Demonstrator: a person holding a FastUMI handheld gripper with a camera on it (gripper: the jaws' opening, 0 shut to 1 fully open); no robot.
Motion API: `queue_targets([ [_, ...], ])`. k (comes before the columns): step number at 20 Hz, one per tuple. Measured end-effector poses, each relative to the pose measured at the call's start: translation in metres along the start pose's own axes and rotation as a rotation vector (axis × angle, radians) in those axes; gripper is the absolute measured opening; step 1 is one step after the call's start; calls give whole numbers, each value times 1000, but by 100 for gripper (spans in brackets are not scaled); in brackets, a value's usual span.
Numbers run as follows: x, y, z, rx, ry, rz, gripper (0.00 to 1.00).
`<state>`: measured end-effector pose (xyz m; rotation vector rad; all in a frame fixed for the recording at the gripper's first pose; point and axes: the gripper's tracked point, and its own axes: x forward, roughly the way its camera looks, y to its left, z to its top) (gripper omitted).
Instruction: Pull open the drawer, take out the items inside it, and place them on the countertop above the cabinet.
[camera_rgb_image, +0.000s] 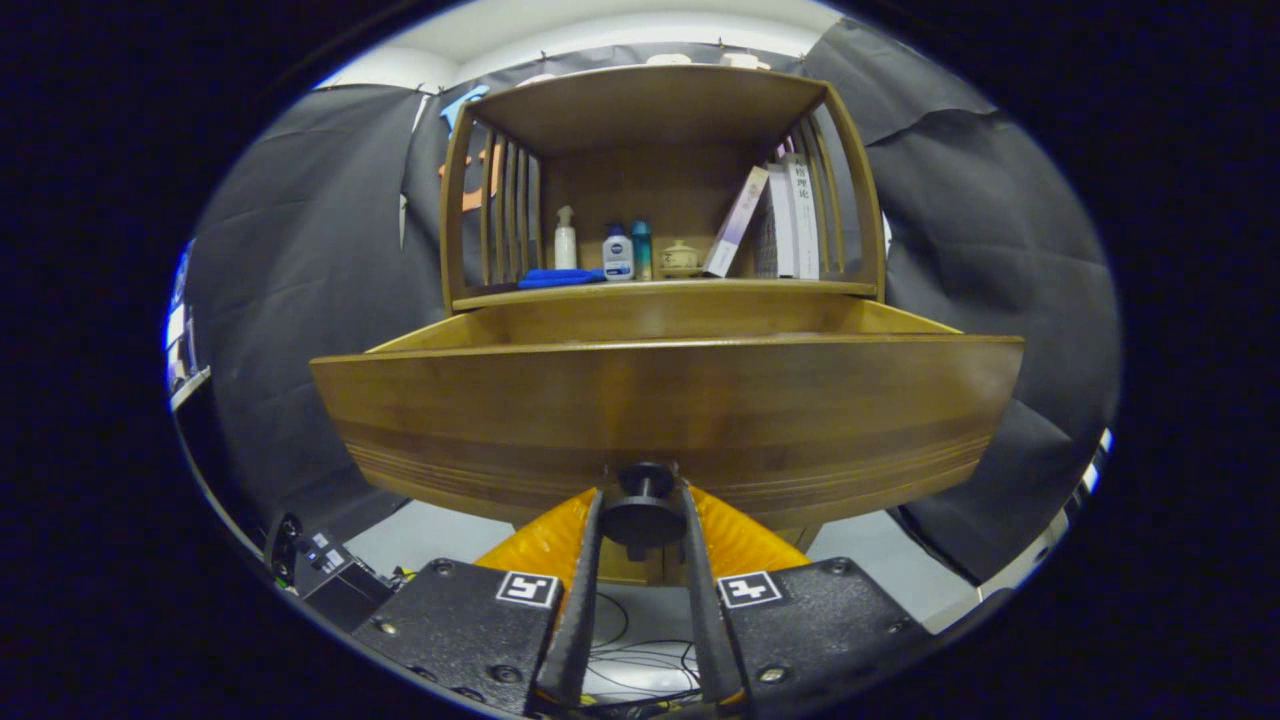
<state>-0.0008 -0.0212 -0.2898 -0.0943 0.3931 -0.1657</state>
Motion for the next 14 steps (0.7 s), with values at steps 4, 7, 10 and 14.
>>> queue_targets([
  [4, -18, 1, 42, -61, -60, 20, 59],
  [7, -21, -1, 71, -1, -38, 38, 72],
  [10, -15, -7, 87, 37, 24, 38, 82],
  [14, -10, -2, 108, -10, 62, 59, 85],
])
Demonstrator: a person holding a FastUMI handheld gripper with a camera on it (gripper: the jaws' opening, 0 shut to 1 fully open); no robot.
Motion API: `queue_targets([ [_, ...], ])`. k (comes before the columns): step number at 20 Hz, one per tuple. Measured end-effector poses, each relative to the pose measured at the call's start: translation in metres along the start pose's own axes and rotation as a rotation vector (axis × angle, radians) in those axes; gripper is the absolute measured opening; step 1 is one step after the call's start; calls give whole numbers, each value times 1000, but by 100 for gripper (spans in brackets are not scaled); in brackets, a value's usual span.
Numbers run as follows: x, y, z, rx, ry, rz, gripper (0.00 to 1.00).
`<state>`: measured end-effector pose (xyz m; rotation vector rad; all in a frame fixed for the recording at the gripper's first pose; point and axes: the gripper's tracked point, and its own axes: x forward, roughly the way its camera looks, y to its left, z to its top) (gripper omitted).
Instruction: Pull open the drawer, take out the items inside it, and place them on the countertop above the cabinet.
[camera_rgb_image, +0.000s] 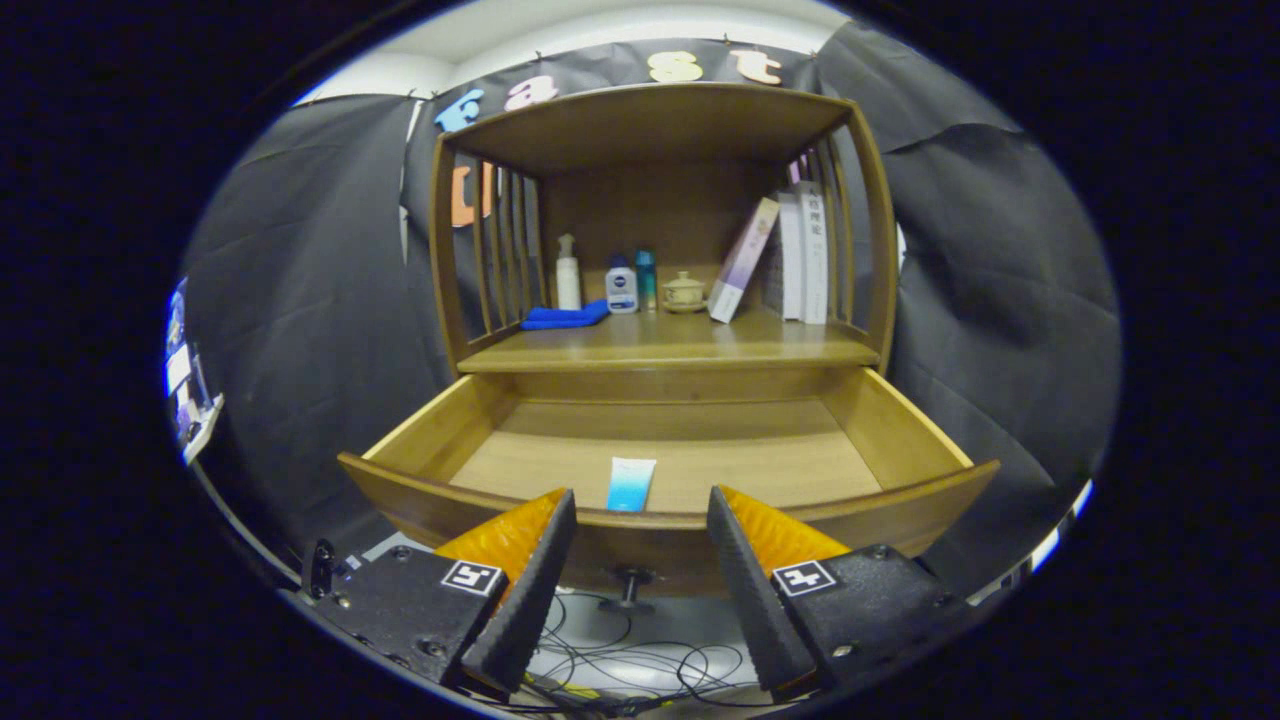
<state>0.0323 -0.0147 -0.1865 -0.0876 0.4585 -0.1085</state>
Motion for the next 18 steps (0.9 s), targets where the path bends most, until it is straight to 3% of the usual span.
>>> queue_targets([
  [3, 6, 5, 25, -32, -9, 16, 86],
  [8, 36, 10, 33, -34, 125, 46, 86],
  [11, 61, 7, 29, -54, 227, 38, 86],
  [18, 130, 19, 2, -6, 573, 113, 86],
])
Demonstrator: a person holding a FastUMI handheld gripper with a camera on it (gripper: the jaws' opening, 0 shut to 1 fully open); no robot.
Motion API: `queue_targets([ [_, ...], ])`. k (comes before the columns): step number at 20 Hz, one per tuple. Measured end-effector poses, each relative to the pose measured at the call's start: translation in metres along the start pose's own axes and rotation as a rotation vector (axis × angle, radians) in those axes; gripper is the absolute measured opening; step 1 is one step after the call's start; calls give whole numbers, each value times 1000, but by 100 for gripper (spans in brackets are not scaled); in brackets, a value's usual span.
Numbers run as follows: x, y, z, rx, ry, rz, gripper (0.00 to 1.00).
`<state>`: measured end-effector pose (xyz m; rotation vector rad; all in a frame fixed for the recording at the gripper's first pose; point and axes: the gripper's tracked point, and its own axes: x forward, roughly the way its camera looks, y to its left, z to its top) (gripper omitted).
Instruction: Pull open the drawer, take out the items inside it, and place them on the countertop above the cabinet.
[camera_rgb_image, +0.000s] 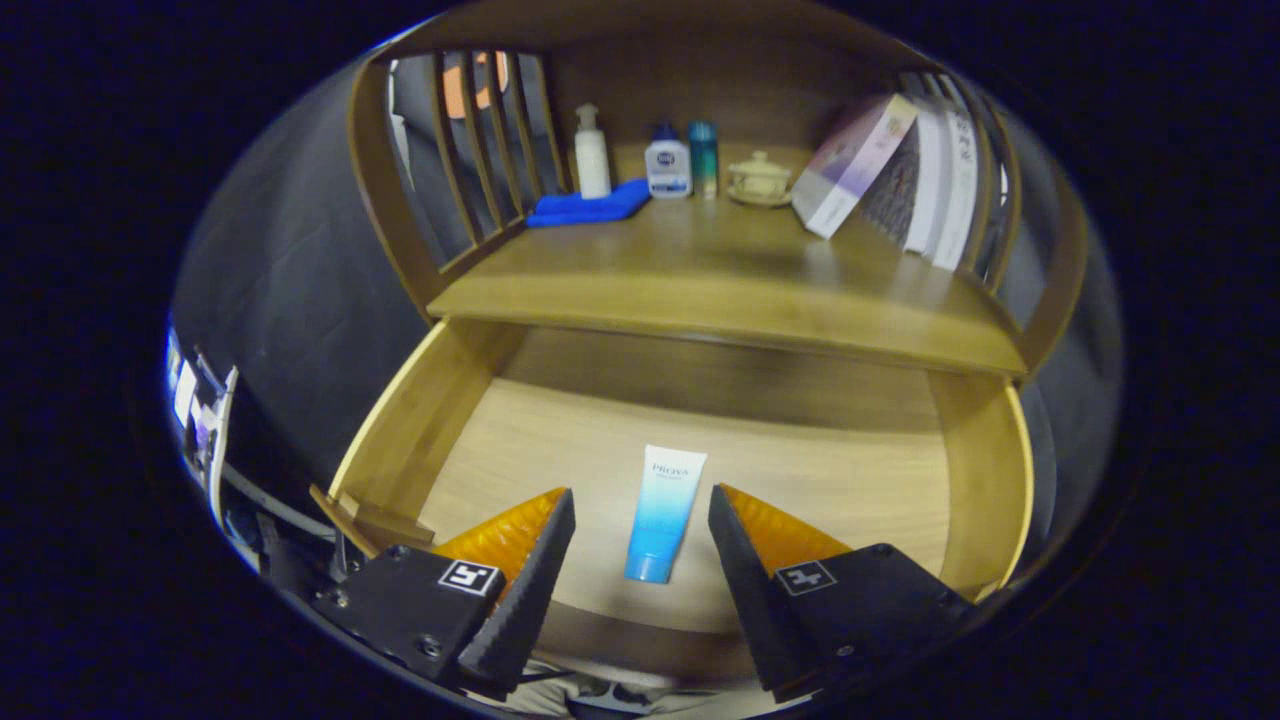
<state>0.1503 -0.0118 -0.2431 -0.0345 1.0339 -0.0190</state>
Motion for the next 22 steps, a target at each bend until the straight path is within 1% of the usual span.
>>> queue_targets([
  [3, 25, -4, -7, 32, 139, -10, 84],
  [5, 39, -3, -13, 43, 204, -5, 83],
  [7, 49, -5, -17, 42, 246, -19, 82],
  [9, 57, -11, -20, 49, 265, -58, 81],
  [12, 65, -12, -25, 50, 312, -66, 77],
  [14, 70, -13, -31, 41, 341, -85, 72],
  [15, 70, -14, -28, 27, 337, -93, 71],
  [17, 72, -15, -30, 25, 344, -115, 63],
  [18, 70, -14, -28, 13, 344, -114, 57],
  [22, 67, -16, -26, 8, 306, -123, 49],
])
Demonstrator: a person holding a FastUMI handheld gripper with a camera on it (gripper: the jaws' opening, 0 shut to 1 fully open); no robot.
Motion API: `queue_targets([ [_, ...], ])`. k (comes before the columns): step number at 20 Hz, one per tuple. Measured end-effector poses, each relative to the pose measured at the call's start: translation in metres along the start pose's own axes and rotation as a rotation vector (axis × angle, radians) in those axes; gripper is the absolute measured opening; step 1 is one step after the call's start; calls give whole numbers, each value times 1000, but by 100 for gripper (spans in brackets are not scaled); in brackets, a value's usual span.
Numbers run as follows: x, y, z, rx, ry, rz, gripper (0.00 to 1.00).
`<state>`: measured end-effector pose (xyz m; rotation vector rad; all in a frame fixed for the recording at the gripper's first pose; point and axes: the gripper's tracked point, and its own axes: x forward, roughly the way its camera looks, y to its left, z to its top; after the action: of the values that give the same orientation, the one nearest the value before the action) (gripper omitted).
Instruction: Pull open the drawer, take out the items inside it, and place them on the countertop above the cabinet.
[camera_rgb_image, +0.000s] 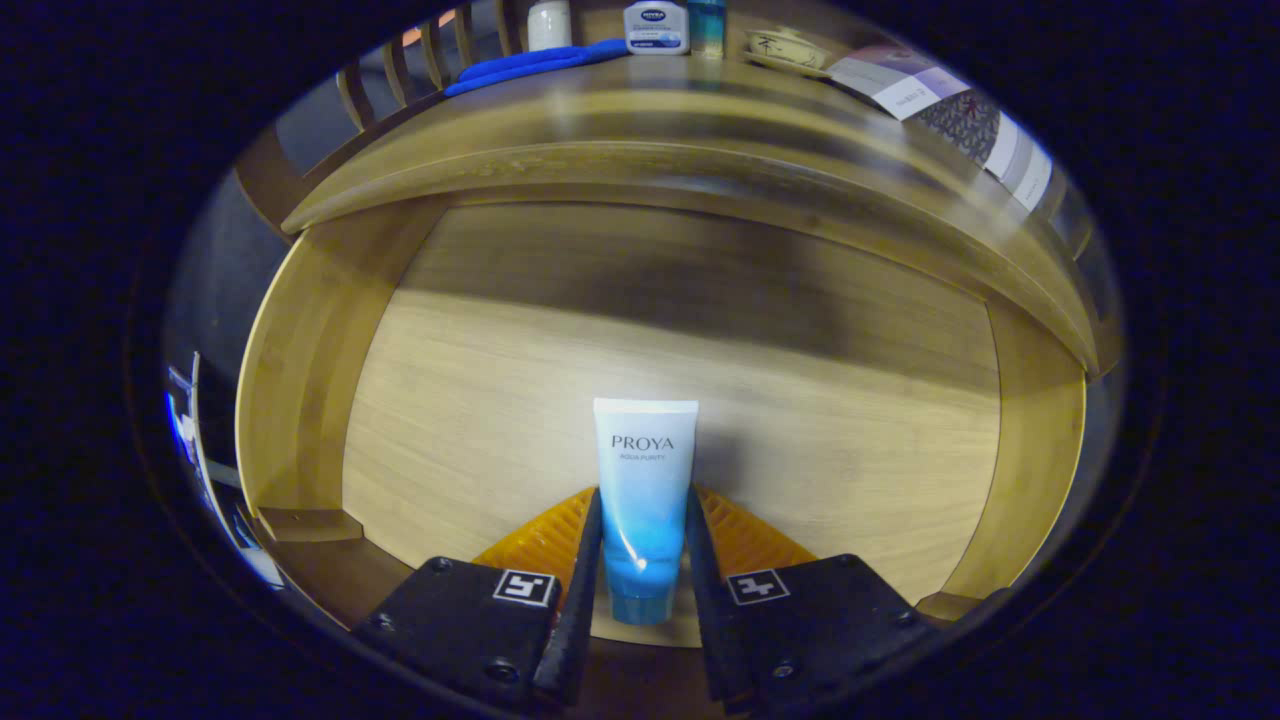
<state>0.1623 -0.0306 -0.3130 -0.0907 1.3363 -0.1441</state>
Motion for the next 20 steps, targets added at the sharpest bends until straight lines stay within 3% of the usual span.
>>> queue_targets([
  [7, -61, -2, 19, -6, -152, 18, 46],
  [14, -136, -16, 66, 15, -310, 24, 46],
  [20, -162, -22, 120, 15, -379, -15, 45],
])
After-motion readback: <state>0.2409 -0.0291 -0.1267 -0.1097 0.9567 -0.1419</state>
